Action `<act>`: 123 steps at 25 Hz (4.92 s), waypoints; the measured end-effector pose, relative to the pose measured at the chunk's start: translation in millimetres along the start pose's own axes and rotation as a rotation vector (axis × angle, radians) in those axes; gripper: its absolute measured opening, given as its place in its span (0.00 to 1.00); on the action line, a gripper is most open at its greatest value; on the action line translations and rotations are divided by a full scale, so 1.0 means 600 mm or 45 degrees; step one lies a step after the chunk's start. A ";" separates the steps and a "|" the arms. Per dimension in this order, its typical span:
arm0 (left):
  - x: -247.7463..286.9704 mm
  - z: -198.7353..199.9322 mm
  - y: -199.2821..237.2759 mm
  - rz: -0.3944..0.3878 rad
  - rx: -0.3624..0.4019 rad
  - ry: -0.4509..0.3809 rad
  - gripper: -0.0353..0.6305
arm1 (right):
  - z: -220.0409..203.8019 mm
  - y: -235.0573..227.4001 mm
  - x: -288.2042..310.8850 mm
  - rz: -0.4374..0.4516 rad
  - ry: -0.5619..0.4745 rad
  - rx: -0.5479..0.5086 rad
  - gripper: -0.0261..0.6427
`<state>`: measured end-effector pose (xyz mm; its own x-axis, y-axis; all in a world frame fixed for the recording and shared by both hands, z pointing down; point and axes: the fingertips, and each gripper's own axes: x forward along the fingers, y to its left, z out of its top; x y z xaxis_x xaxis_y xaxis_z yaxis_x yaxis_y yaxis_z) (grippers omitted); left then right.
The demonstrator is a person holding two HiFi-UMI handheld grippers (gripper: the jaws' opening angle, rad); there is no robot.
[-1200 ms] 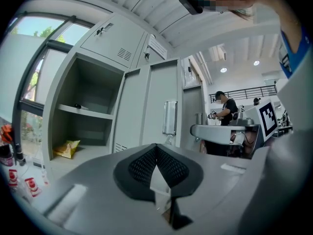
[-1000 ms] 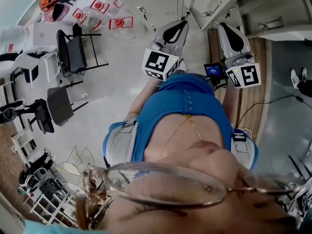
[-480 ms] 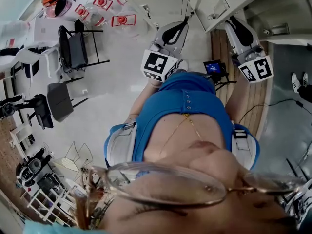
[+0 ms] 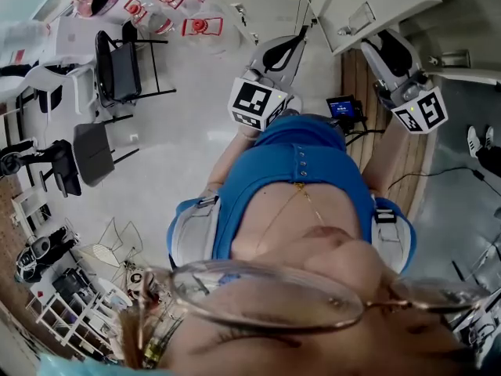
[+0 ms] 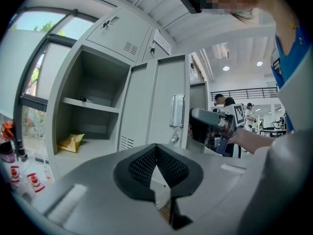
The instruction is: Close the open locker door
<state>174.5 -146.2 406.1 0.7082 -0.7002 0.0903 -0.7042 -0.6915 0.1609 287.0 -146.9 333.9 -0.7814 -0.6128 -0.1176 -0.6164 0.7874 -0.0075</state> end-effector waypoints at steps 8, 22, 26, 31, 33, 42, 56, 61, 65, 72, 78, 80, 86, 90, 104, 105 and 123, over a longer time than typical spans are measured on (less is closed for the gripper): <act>0.001 -0.006 0.004 0.008 -0.007 0.009 0.05 | 0.000 0.024 0.028 0.226 0.046 -0.059 0.28; -0.029 0.004 0.013 0.071 -0.028 0.008 0.05 | 0.005 0.083 0.077 0.397 0.062 -0.082 0.28; -0.040 0.007 0.014 0.079 -0.026 0.004 0.05 | 0.007 0.091 0.083 0.418 0.053 -0.067 0.27; -0.050 0.007 0.021 0.106 -0.037 -0.002 0.05 | 0.005 0.104 0.101 0.470 0.037 -0.053 0.25; -0.054 0.005 0.029 0.123 -0.038 -0.004 0.05 | 0.002 0.110 0.112 0.490 0.029 -0.042 0.24; -0.087 0.000 0.058 0.213 -0.054 -0.023 0.05 | -0.009 0.141 0.155 0.505 0.029 -0.045 0.23; -0.139 0.023 0.175 0.172 -0.052 -0.027 0.05 | -0.020 0.197 0.267 0.428 0.064 -0.032 0.21; -0.136 0.034 0.229 0.091 -0.020 -0.015 0.05 | -0.033 0.203 0.327 0.369 0.068 -0.028 0.20; -0.136 0.041 0.262 0.055 -0.016 -0.015 0.05 | -0.039 0.202 0.367 0.328 0.073 -0.022 0.19; -0.151 0.040 0.306 0.043 -0.032 -0.013 0.05 | -0.044 0.200 0.413 0.279 0.083 -0.016 0.19; -0.160 0.045 0.343 0.062 -0.041 -0.022 0.05 | -0.048 0.191 0.456 0.241 0.092 -0.019 0.18; -0.165 0.046 0.353 0.071 -0.040 -0.024 0.05 | -0.049 0.189 0.468 0.234 0.091 -0.016 0.18; -0.172 0.047 0.376 0.077 -0.041 -0.027 0.05 | -0.051 0.185 0.494 0.212 0.094 -0.025 0.17; -0.171 0.049 0.390 0.071 -0.032 -0.036 0.05 | -0.057 0.179 0.508 0.194 0.098 -0.035 0.17; -0.185 0.056 0.432 0.086 -0.041 -0.055 0.05 | -0.062 0.147 0.569 0.066 0.092 -0.046 0.13; -0.186 0.055 0.437 0.087 -0.041 -0.054 0.05 | -0.064 0.143 0.575 0.055 0.088 -0.044 0.13; -0.205 0.054 0.494 0.083 -0.036 -0.035 0.05 | -0.075 0.090 0.642 -0.185 0.094 -0.019 0.11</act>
<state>-122.8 -270.5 410.9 0.6588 -0.7486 0.0749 -0.7470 -0.6390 0.1835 -51.5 -343.5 332.8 -0.6885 -0.7240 -0.0429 -0.7245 0.6893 -0.0046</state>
